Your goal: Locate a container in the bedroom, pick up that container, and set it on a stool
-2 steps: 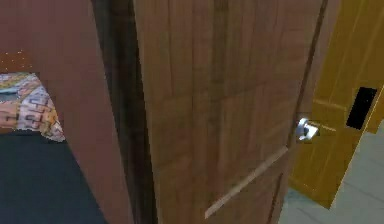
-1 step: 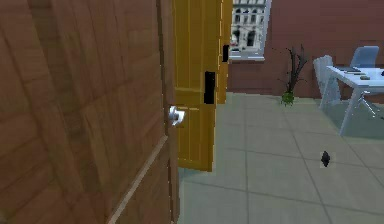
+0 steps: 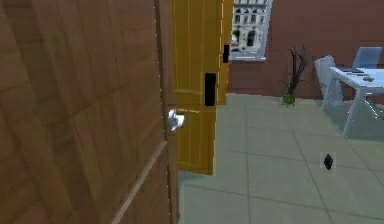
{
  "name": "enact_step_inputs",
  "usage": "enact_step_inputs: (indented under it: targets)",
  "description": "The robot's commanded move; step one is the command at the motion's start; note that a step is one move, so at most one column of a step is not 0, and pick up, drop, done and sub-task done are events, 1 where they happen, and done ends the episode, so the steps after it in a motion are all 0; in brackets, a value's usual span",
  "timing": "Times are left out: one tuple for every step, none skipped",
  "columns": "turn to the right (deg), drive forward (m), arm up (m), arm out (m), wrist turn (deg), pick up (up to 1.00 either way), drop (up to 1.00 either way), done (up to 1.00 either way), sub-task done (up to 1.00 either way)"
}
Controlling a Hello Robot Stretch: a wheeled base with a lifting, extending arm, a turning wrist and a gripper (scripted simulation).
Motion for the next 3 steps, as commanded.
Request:
enact_step_inputs:
  targets:
    - [15.0, 0.0, 0.0, 0.0, 0.0, 0.0, 0.0, 0.0, 0.0]
    - [0.0, 1.0, 0.0, 0.0, 0.0, 0.0, 0.0, 0.0, 0.0]
    - [3.0, 0.0, 0.0, 0.0, 0.0, 0.0, 0.0, 0.0, 0.0]
